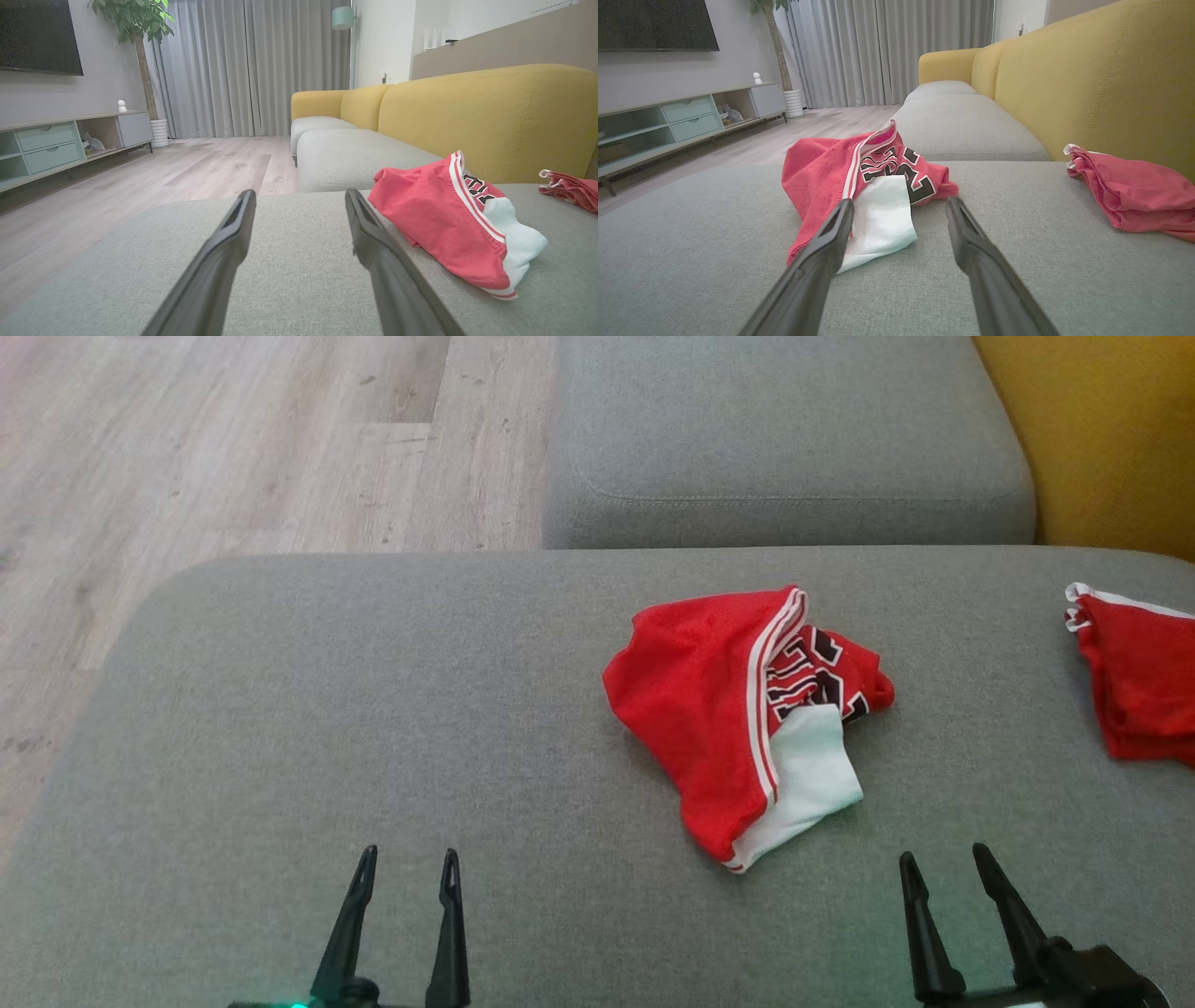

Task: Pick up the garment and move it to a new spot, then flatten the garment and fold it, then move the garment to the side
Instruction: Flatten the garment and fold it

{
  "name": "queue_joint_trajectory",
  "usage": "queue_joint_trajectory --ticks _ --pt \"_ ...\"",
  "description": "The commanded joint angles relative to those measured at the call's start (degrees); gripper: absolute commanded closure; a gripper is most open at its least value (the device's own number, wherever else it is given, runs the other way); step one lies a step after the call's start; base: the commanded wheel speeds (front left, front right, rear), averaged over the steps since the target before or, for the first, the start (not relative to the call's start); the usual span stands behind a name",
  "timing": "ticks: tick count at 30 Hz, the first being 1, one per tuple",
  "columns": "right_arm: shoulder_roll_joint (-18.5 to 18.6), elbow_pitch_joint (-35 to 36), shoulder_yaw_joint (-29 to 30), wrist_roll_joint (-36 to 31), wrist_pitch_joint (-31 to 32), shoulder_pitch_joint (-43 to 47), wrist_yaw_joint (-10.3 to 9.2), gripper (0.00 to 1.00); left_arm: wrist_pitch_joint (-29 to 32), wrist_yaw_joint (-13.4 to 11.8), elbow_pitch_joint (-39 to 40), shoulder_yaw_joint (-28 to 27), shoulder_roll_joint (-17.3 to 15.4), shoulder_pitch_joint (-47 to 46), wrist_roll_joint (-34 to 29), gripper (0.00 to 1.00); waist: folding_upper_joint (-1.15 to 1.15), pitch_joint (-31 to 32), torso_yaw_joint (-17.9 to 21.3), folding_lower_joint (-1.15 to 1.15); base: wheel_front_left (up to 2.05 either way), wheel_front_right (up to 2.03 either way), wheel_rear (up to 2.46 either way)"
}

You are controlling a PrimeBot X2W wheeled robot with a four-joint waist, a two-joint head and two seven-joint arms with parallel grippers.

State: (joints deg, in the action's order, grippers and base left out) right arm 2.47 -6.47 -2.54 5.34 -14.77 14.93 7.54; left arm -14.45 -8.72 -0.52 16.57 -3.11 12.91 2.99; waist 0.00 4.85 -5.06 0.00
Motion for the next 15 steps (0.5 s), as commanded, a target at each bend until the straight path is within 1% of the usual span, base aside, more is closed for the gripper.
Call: queue_joint_trajectory --ticks 1,6,9,12,15 --pt "0.42 2.02 -1.14 -0.64 -0.23 -2.29 -0.05 0.0 -0.54 -0.45 1.71 -1.69 0.23 -1.76 -0.23 0.0 0.0 -0.07 0.12 0.0 0.0 0.0 0.0" --pt "0.41 2.08 -1.64 -0.81 -0.23 -2.99 -0.05 0.0 -0.54 -0.38 0.97 -1.29 0.23 -1.86 0.27 0.0 0.0 -0.48 0.59 0.0 0.0 0.0 0.0" --pt "0.41 2.33 -2.05 -0.72 -0.23 -3.56 -0.05 0.0 -0.54 -0.82 0.43 -0.93 0.23 -2.16 0.73 0.0 0.0 -0.93 1.71 0.0 0.0 0.0 0.0" --pt "0.41 2.66 -2.83 -1.09 -0.23 -4.14 -0.05 0.0 -0.54 -0.9 -0.35 0.27 0.23 -3.34 1.16 0.0 0.0 -1.91 3.78 0.0 0.0 0.0 0.0" --pt "0.41 2.46 -4.36 -1.58 -0.23 -4.83 -0.05 0.0 -0.54 -0.79 -1.25 2.52 0.23 -5.41 1.01 0.0 0.0 -3.27 6.81 0.0 0.0 0.0 0.0"
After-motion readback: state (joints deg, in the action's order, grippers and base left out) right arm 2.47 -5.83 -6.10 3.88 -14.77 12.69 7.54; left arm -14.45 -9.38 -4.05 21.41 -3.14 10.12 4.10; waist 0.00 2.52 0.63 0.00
